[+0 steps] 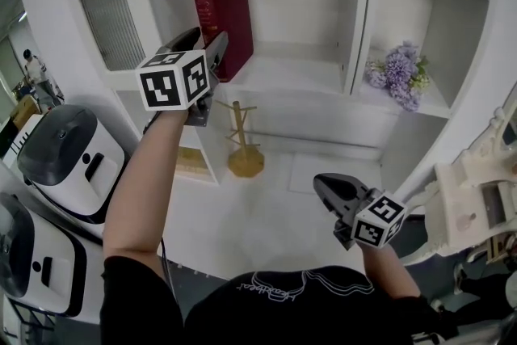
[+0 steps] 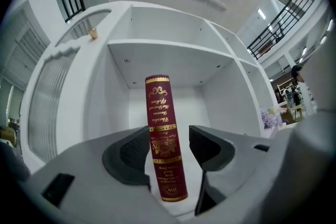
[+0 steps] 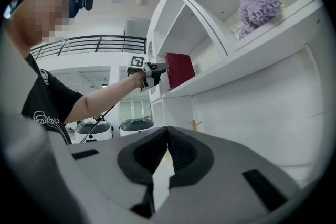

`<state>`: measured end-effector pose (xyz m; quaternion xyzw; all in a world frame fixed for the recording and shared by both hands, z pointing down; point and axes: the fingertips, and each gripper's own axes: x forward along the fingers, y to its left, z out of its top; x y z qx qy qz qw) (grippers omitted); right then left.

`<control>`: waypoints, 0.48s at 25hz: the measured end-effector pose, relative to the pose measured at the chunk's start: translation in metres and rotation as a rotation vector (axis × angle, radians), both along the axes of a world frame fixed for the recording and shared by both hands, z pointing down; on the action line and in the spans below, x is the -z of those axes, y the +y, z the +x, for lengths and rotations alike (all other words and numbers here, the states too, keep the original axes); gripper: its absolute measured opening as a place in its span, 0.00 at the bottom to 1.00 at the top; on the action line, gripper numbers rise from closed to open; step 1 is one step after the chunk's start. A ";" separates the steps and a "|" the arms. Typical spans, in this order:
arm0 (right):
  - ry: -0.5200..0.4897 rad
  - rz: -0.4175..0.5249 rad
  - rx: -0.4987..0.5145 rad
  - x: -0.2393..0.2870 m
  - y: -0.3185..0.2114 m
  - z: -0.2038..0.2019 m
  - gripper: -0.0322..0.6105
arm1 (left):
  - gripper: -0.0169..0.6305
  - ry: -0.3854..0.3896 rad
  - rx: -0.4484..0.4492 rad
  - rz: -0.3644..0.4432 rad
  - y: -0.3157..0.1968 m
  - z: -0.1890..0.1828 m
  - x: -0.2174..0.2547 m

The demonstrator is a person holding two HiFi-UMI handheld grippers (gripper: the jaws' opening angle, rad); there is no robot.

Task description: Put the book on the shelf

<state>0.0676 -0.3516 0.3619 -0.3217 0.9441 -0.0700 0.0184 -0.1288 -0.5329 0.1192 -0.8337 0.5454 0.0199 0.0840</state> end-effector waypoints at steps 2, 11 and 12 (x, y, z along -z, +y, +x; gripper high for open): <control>0.005 0.014 0.007 0.007 0.008 -0.006 0.06 | 0.37 0.001 -0.023 0.020 0.021 -0.001 0.000; 0.038 0.081 0.057 0.036 0.050 -0.036 0.06 | 0.37 -0.034 -0.259 -0.119 0.135 0.026 -0.083; 0.044 0.094 0.058 0.040 0.055 -0.039 0.06 | 0.36 -0.030 -0.300 -0.130 0.152 0.031 -0.094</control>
